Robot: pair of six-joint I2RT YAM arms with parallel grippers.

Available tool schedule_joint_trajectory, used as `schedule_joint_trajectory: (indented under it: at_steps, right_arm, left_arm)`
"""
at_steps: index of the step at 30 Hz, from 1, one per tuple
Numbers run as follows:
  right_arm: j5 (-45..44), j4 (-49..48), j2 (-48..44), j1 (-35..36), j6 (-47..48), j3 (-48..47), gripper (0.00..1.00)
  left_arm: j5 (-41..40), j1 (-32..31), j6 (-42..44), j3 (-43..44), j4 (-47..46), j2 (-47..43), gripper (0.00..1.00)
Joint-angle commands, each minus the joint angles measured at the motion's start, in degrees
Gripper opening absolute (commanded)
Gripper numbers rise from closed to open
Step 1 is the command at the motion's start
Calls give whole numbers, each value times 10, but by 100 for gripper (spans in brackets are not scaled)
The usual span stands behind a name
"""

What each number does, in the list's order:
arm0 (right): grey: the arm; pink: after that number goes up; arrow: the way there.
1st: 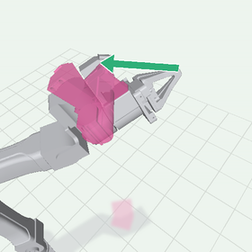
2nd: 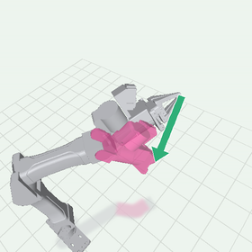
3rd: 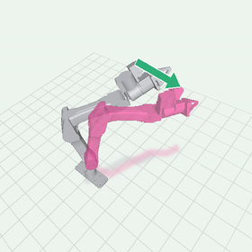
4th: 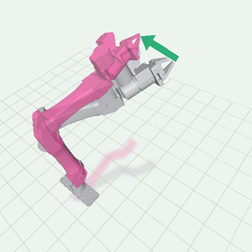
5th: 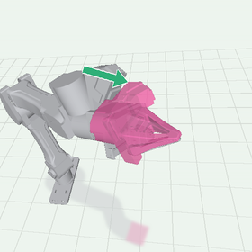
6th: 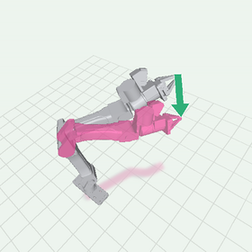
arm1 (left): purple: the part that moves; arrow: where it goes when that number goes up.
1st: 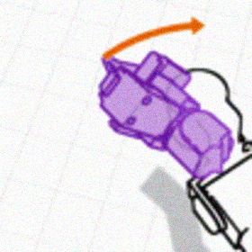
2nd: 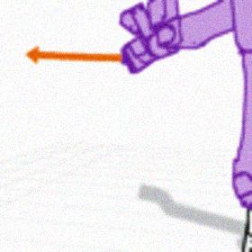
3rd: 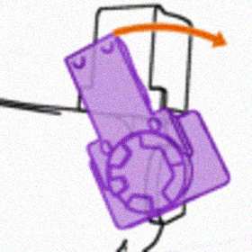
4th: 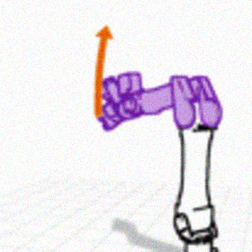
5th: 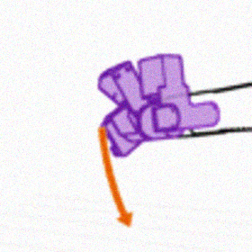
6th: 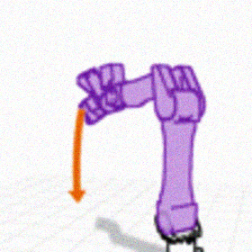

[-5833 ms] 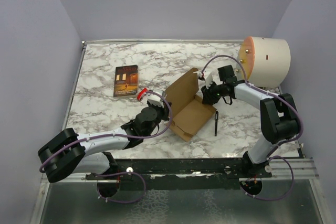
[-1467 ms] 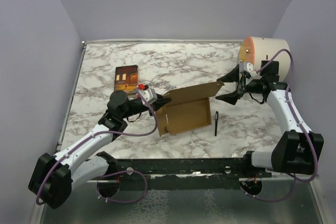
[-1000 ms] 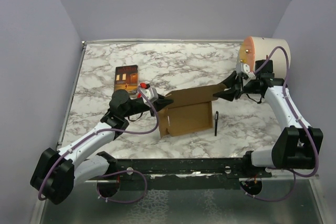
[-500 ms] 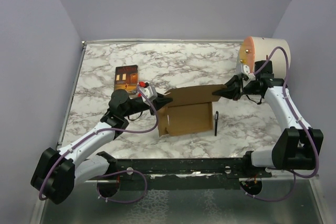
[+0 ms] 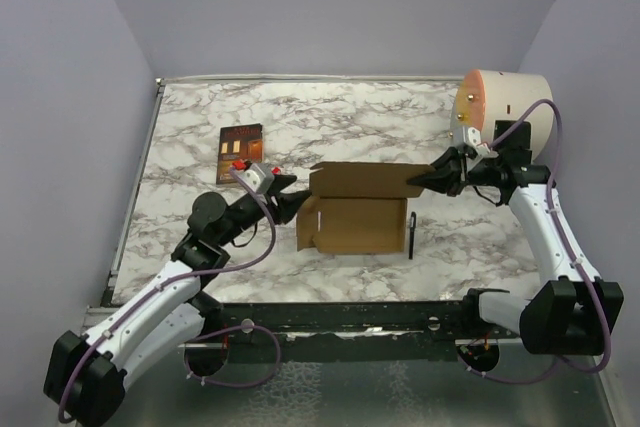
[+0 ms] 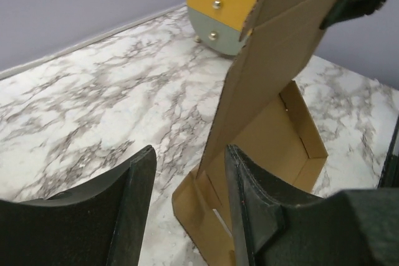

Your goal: Fold the paper box

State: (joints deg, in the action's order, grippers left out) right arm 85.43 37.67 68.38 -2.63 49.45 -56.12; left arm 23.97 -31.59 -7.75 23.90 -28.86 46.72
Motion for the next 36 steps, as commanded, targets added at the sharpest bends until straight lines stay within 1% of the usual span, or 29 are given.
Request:
schedule_joint_trajectory:
  at_steps: [1, 4, 7, 9, 12, 14, 18, 26, 30, 33, 36]
  right_arm:
    - [-20, -39, -7, 0, -37, 10, 1]
    - [-22, -39, -3, 1, -36, 10, 1]
    - [-25, -39, -1, 0, -32, 12, 1]
    - [-26, -39, -1, 1, -31, 13, 1]
    - [-24, -41, -3, 0, -30, 14, 1]
    - [-24, -41, -2, 0, -30, 15, 1]
    - [-21, -42, 0, 0, -30, 16, 1]
    - [-15, -44, 3, 0, -35, 17, 1]
    - [-15, -48, 4, 0, -38, 20, 1]
    - [-19, -49, 3, 1, -40, 21, 1]
    - [-28, -54, 3, 0, -39, 26, 1]
  left_arm:
    - [-159, 2, -85, -25, 106, -84, 50]
    - [-175, 3, -138, -51, 124, -122, 48]
    - [-180, 3, -178, -72, 132, -136, 43]
    - [-197, 3, -207, -80, 143, -134, 38]
    - [-221, 3, -223, -83, 156, -124, 28]
    - [-226, 3, -225, -83, 160, -108, 25]
    - [-216, 4, -225, -86, 149, -61, 24]
    - [-193, 5, -212, -108, 42, 42, 26]
    - [-142, 5, -206, -111, -46, 95, 30]
    - [-98, 6, -208, -109, -101, 129, 31]
    - [-57, 6, -216, -110, -143, 144, 32]
